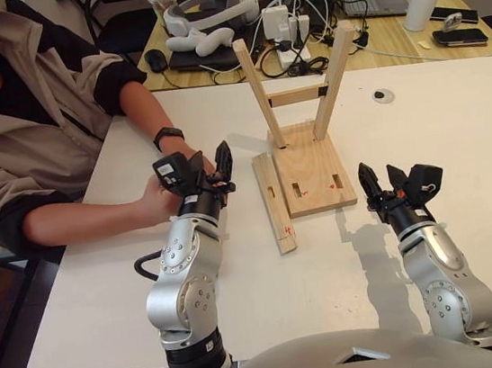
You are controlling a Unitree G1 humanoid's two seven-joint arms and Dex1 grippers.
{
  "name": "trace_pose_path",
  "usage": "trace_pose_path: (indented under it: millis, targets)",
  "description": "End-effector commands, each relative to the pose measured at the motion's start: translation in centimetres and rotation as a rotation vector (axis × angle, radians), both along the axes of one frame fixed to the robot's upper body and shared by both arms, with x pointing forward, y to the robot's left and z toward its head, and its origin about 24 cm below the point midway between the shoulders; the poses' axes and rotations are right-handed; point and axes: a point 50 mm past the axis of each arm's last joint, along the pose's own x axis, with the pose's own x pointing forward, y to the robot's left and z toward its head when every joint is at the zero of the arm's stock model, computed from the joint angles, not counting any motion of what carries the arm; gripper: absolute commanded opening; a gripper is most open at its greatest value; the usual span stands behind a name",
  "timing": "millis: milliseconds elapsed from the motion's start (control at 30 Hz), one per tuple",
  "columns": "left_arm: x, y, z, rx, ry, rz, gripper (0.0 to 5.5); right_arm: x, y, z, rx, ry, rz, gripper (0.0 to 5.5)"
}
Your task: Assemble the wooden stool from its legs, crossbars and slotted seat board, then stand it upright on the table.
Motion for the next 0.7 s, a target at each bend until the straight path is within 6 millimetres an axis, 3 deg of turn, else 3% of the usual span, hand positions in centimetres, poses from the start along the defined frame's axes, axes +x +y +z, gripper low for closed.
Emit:
trace_pose_path:
  millis: [33, 700]
  targets:
    - [0.05, -0.2, -0.37, -0.011, 0.015, 0.007, 2.83, 0.21, 0.09, 0.27, 0.006, -0.004, 0.006, 3.28]
    - [0.15, 0.03, -0.69, 0.026, 0.027, 0.007, 2.83, 0.16, 0.0, 0.23, 0.0, 0.003, 0.001, 3.28]
